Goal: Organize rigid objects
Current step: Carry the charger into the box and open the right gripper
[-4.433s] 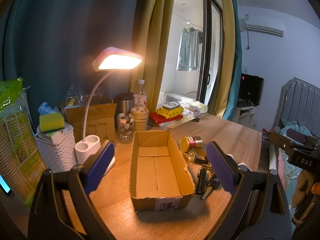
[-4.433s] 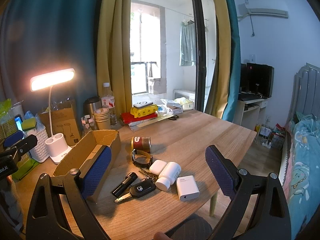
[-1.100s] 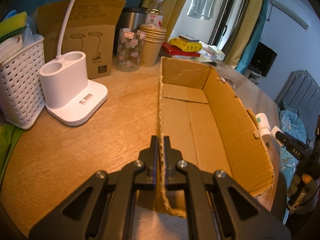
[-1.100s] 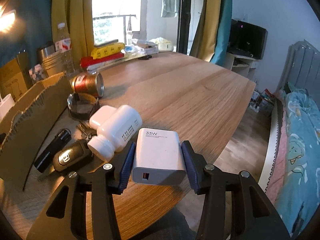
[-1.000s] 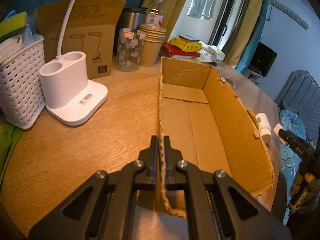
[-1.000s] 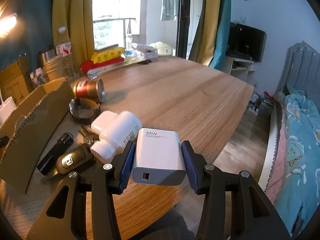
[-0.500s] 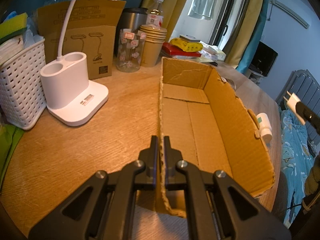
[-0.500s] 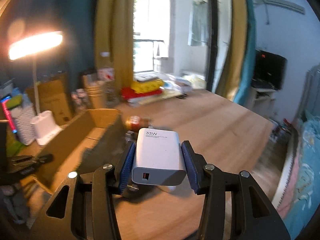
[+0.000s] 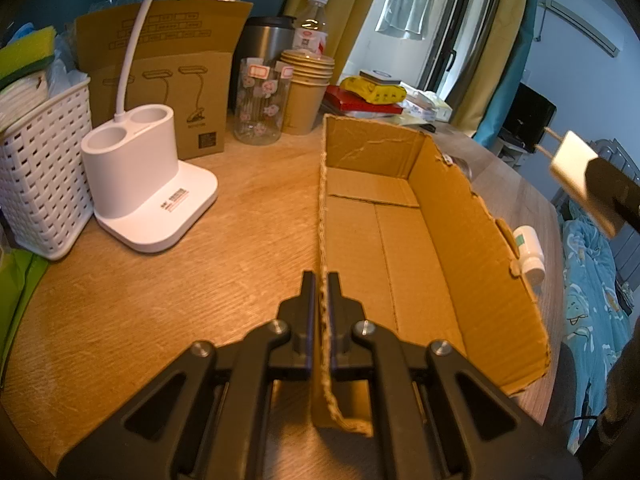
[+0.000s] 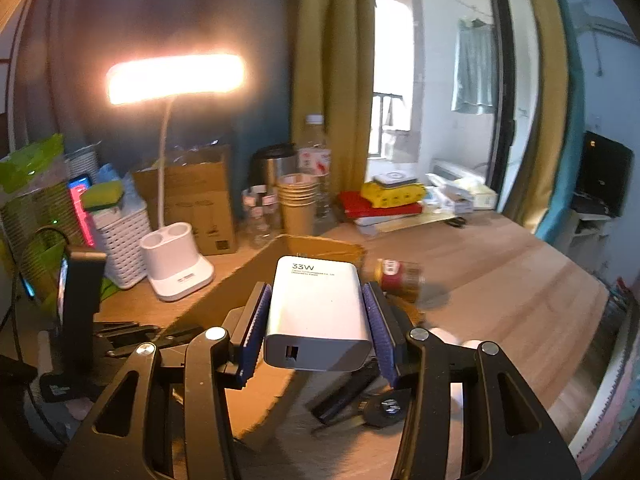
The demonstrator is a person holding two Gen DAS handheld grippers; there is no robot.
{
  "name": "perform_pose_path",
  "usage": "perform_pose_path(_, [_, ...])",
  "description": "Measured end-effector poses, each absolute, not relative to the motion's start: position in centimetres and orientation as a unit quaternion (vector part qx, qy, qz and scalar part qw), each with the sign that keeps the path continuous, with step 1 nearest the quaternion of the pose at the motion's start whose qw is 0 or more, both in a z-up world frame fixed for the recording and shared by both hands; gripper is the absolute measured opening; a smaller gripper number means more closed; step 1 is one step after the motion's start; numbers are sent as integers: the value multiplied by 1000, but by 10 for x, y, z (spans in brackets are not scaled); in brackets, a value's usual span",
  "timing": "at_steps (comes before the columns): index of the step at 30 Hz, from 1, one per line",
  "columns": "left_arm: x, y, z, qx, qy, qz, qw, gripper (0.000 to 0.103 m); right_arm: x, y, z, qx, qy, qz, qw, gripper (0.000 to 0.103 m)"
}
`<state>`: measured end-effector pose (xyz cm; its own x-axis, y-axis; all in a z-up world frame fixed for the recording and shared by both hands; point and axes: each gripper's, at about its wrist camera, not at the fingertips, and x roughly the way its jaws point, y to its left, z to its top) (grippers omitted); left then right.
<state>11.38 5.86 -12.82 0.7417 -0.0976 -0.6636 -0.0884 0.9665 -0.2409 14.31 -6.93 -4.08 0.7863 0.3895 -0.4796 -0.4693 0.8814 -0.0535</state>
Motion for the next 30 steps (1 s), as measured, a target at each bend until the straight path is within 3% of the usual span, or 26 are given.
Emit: perform_pose_path(30, [114,58,-128,-129,360,-2,924,4,161,-27,-97,-92,339,298,888,50])
